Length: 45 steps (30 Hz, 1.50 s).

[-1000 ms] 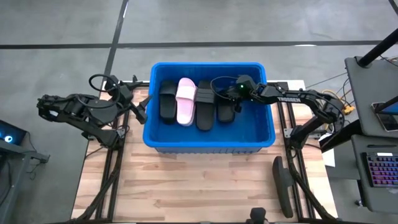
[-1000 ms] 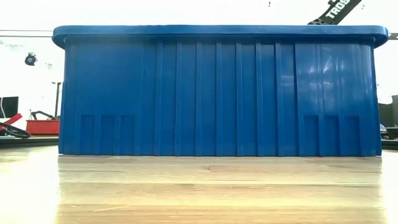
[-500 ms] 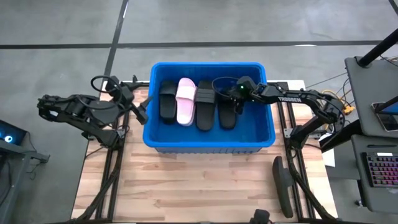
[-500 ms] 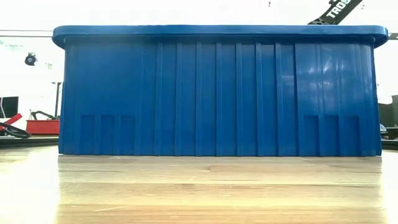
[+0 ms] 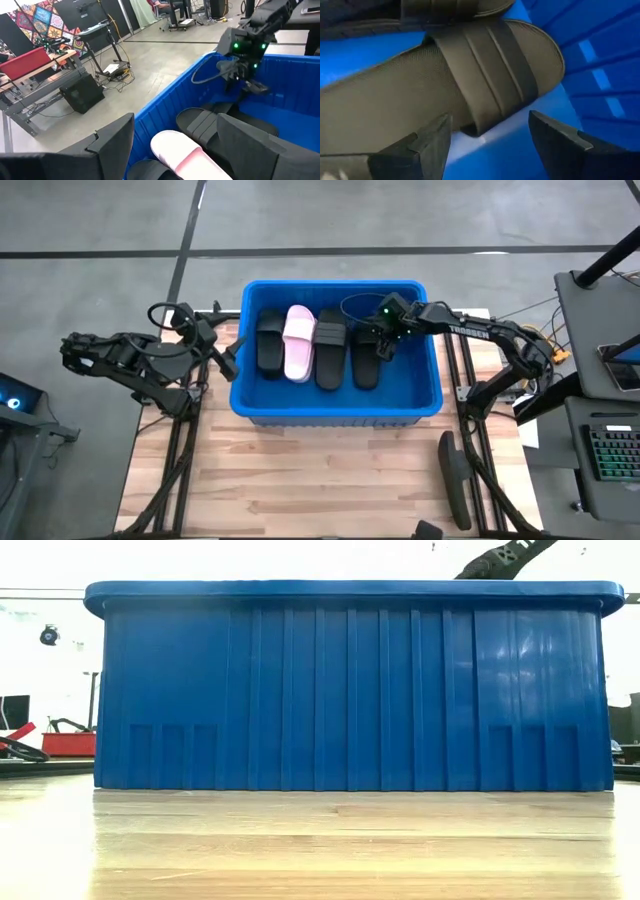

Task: Pick and place slides into bin
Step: Put the black slipper into the blue container

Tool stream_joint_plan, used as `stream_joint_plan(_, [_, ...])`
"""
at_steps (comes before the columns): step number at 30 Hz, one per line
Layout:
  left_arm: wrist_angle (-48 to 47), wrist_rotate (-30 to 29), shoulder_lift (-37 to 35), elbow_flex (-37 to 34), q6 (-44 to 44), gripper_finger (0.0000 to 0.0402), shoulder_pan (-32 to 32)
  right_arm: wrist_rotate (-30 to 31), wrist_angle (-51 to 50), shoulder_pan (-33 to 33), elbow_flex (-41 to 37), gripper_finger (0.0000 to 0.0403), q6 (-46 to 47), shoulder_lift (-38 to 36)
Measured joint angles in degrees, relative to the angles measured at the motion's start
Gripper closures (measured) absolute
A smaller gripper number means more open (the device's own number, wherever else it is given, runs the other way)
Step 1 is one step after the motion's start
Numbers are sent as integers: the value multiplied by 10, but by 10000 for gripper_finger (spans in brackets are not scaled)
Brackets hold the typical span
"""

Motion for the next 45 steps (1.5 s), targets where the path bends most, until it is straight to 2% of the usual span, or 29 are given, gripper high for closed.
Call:
stream_joint_plan(5, [0,1,0,-9,0,135,0,-16,-79,0,64,153,64,-1])
stream_joint_plan(7, [0,0,0,-10,0,135,0,-64,-109,0,90,157,93,-1])
stream_joint_plan(11, [25,1,0,-12,1,135,0,-213,-162,12,129,165,182,-2])
stream_joint_plan(13, [36,1,0,-12,4,135,0,-246,-176,34,138,169,209,-8])
stream_joint_plan(15, [36,1,0,-13,5,135,0,-247,-175,67,144,171,220,-20])
stream_joint_plan(18, [34,1,0,-15,6,135,0,-231,-169,123,149,172,231,-45])
stream_joint_plan(23, [41,1,5,-16,0,135,0,-148,-167,223,163,172,272,-87])
stream_joint_plan(29, [68,0,28,-16,-13,135,0,67,-234,366,178,172,330,-152])
stream_joint_plan(32, [69,-15,44,-16,-12,135,0,127,-298,439,181,172,400,-188])
stream_joint_plan(37, [81,-43,75,-16,-14,135,0,143,-381,556,175,172,569,-239])
stream_joint_plan(41, [111,-46,101,-16,-14,135,0,140,-413,642,167,172,655,-256])
stream_joint_plan(45, [133,-46,125,-16,-14,135,0,80,-437,699,167,172,690,-254])
